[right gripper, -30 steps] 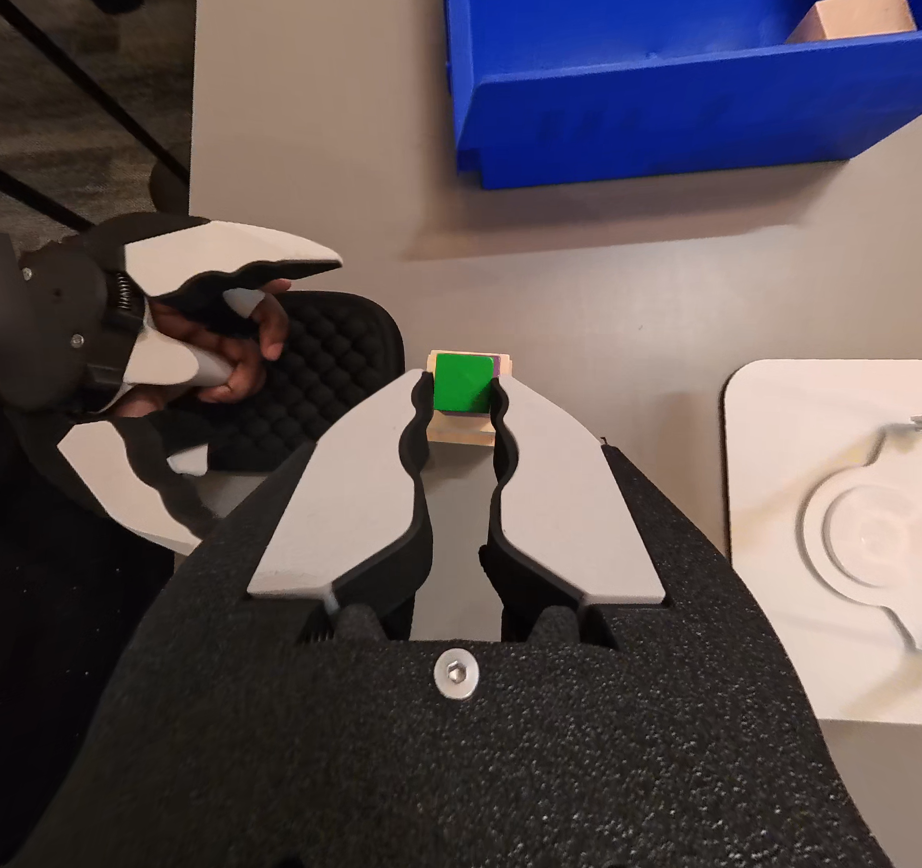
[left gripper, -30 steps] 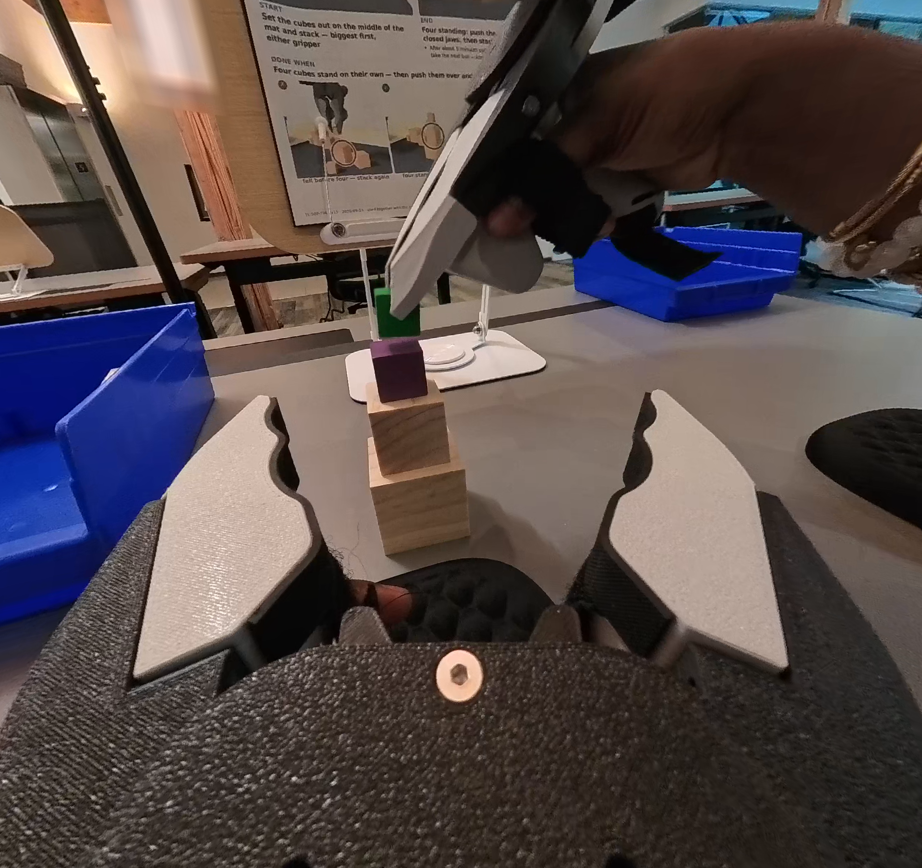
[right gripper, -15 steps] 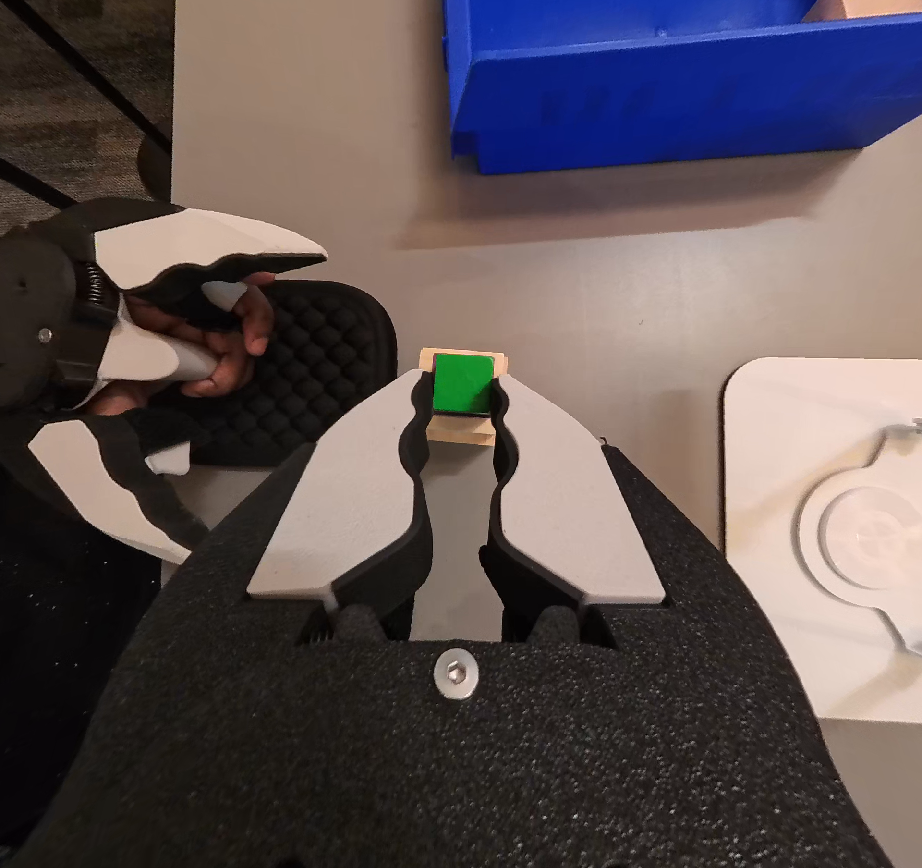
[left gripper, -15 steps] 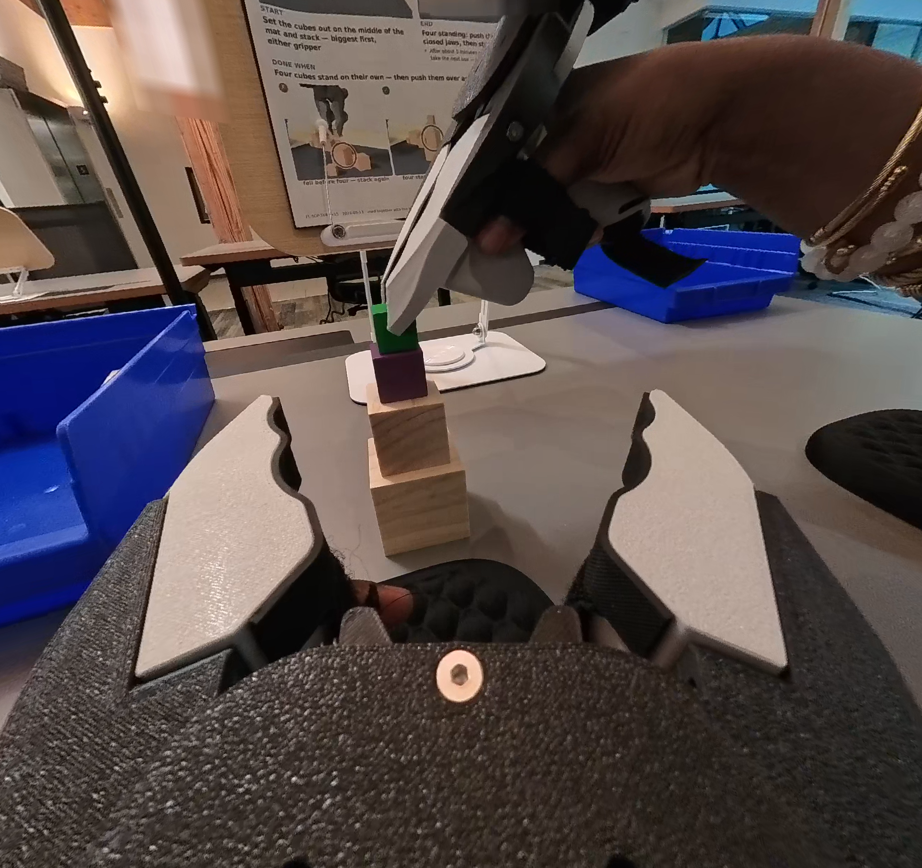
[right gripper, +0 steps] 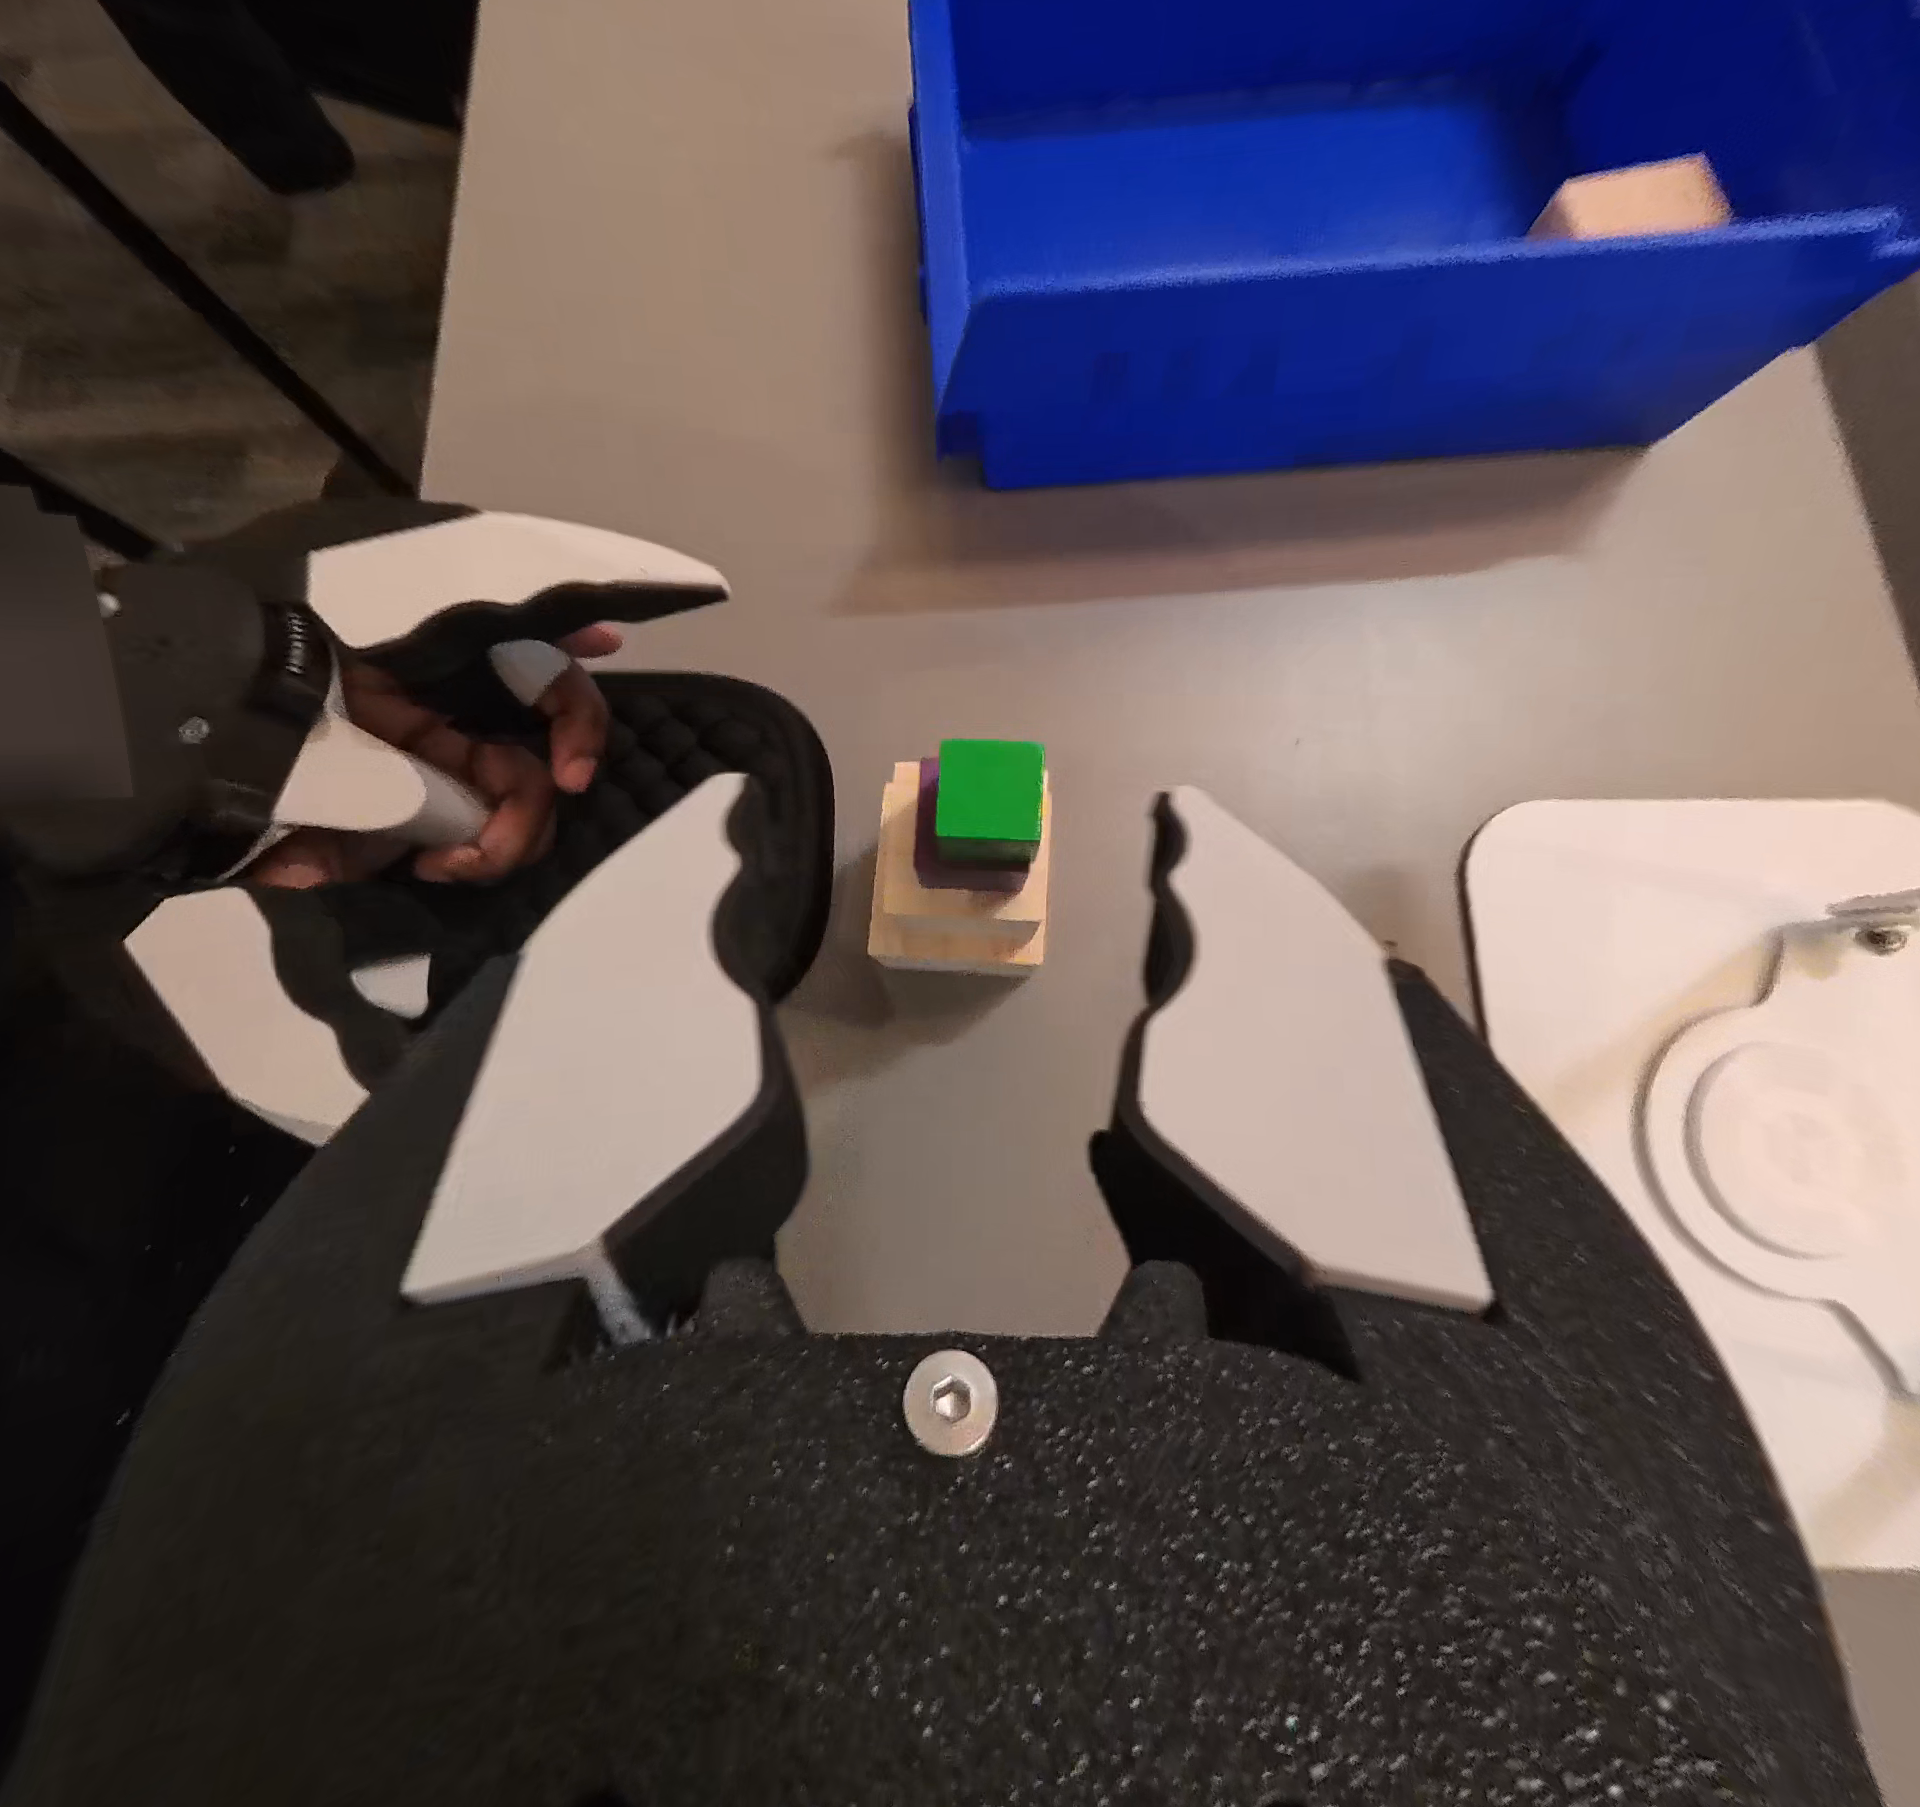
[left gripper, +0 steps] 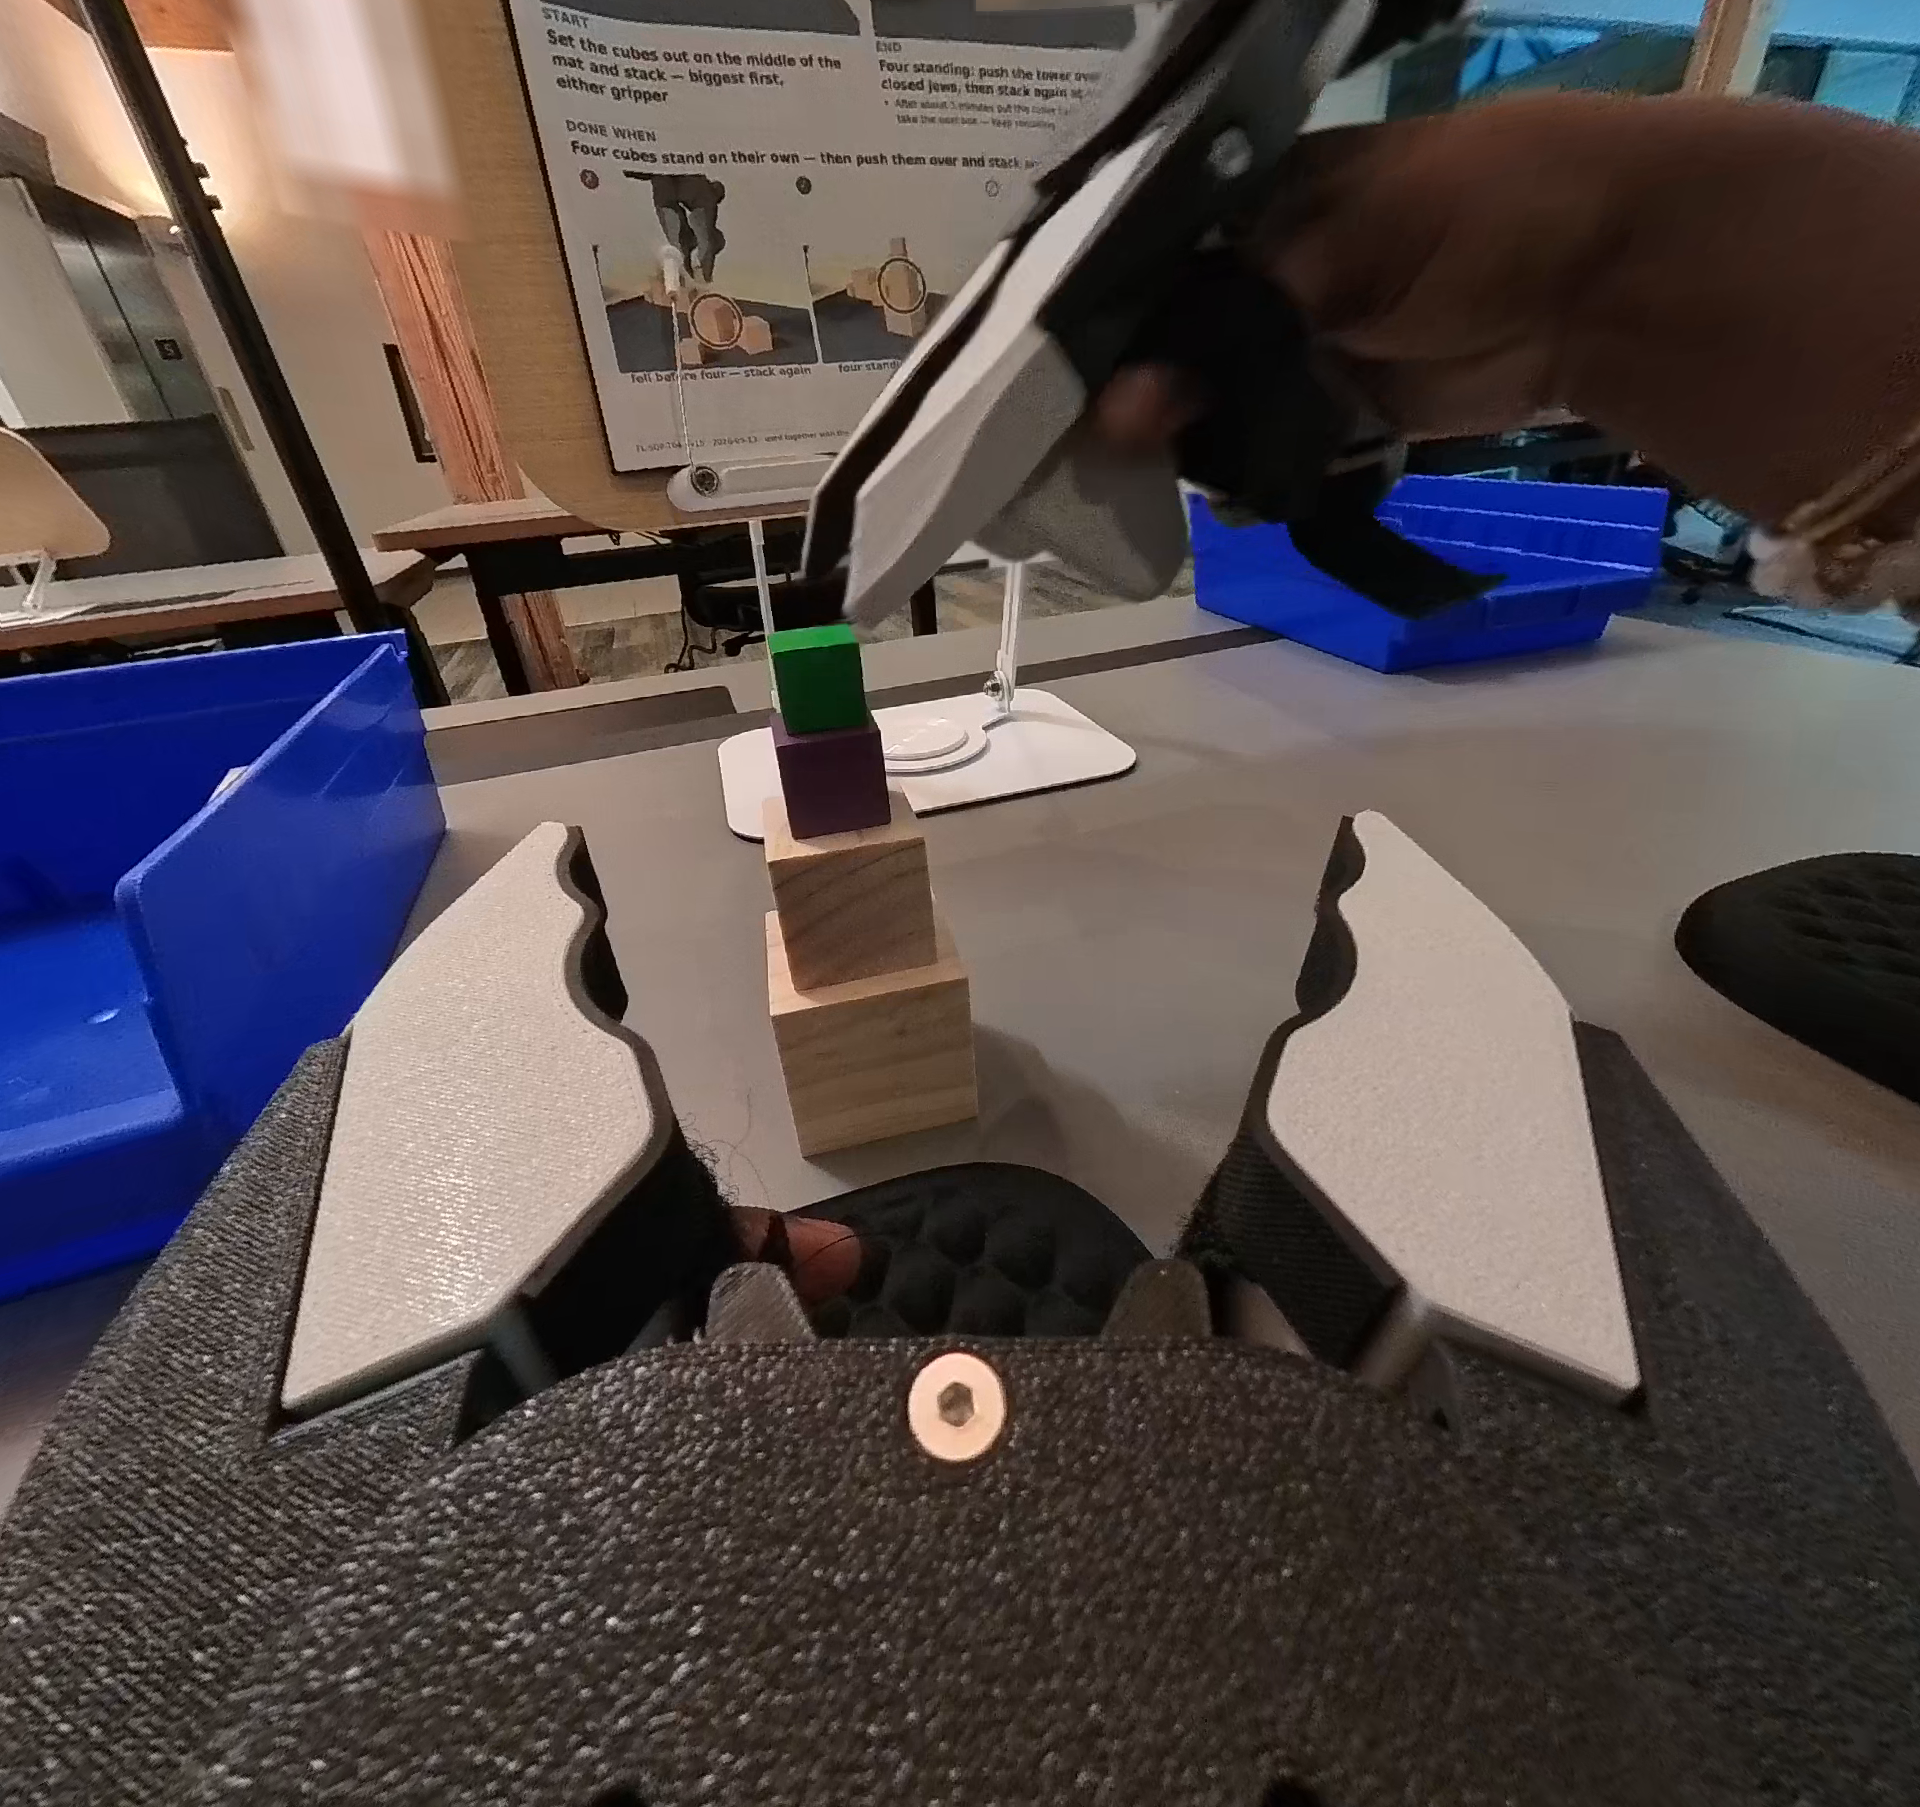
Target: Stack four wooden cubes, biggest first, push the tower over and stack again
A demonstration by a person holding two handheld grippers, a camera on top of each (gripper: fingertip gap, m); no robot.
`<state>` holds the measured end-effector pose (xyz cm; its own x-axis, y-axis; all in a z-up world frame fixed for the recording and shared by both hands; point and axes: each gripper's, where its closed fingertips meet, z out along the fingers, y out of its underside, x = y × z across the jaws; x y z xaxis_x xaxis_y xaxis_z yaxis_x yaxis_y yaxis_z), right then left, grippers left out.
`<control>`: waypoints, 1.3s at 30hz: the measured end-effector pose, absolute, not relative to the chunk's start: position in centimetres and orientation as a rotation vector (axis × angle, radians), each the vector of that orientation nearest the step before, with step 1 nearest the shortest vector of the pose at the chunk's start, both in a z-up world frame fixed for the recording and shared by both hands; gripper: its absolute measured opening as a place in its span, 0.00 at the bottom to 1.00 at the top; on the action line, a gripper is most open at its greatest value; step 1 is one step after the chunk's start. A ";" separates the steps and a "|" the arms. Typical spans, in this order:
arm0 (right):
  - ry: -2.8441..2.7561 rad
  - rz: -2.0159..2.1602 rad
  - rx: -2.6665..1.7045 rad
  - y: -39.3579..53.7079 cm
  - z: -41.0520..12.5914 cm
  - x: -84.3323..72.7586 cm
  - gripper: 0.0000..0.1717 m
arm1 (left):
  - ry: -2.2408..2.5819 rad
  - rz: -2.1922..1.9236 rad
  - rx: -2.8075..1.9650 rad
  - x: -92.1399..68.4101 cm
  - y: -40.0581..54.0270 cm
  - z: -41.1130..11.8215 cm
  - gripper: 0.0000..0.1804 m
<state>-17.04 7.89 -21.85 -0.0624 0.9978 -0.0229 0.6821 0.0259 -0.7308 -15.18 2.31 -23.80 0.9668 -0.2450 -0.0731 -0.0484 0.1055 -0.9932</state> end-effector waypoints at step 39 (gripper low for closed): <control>-1.086 0.890 -1.388 4.4 -26.0 3.8 0.83 | 0.844 -0.101 -1.806 -22.1 3.7 -23.6 0.00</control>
